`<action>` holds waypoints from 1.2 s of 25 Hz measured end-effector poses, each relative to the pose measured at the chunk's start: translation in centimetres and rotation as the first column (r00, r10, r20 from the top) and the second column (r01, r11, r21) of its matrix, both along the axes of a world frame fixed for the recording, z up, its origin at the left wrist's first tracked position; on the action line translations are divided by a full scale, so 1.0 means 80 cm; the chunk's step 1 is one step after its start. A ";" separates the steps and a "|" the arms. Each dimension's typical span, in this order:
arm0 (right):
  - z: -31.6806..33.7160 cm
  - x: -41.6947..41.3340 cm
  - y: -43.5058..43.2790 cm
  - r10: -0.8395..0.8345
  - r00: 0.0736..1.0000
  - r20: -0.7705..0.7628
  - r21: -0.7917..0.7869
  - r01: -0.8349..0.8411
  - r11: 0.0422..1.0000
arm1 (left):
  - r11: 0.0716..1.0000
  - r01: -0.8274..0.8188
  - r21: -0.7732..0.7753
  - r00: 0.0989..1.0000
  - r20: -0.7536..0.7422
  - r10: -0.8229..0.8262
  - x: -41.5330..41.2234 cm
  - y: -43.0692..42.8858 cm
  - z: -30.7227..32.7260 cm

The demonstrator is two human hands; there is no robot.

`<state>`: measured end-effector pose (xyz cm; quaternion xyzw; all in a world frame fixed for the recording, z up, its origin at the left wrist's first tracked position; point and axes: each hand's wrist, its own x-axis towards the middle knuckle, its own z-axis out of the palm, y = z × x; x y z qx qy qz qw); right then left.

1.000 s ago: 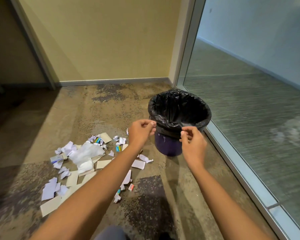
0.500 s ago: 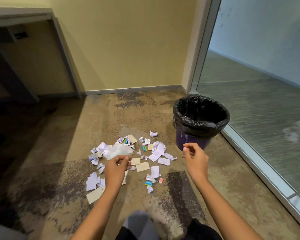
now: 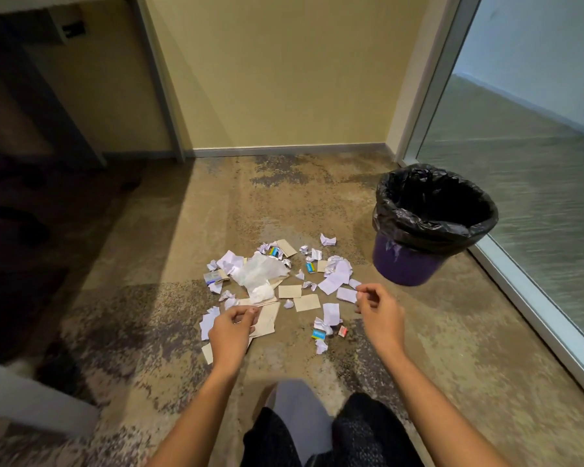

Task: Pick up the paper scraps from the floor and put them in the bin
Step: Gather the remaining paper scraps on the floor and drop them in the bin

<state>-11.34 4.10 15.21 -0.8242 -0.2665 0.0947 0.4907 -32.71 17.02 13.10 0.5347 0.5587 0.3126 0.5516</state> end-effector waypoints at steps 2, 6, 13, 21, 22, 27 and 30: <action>-0.024 0.007 0.006 0.005 1.000 -0.008 -0.044 -0.005 0.999 | 1.000 0.010 -0.008 0.994 -0.107 -0.011 0.001 0.006 -0.020; -0.082 0.025 0.017 0.057 0.998 -0.028 -0.220 -0.062 0.974 | 0.999 0.037 0.028 0.947 -0.319 -0.027 0.006 0.014 -0.050; -0.162 0.056 0.051 0.234 0.965 -0.116 -0.441 -0.261 0.859 | 0.998 0.049 -0.025 0.822 -0.567 -0.054 -0.001 0.047 -0.136; -0.229 0.072 0.100 0.363 0.867 -0.341 -0.715 -0.490 0.499 | 0.942 -0.006 -0.335 0.690 -0.683 -0.238 -0.005 0.088 -0.219; -0.235 0.066 0.103 0.393 0.847 -0.357 -0.711 -0.520 0.474 | 0.944 0.001 -0.329 0.698 -0.676 -0.236 0.001 0.090 -0.225; -0.260 0.018 0.096 0.730 0.669 -0.138 -0.783 -0.526 0.333 | 0.952 0.238 -0.191 0.580 -0.758 -0.297 0.027 0.085 -0.242; -0.258 -0.002 0.087 0.782 0.615 -0.103 -0.827 -0.490 0.276 | 0.929 0.338 -0.149 0.499 -0.809 -0.311 0.030 0.083 -0.248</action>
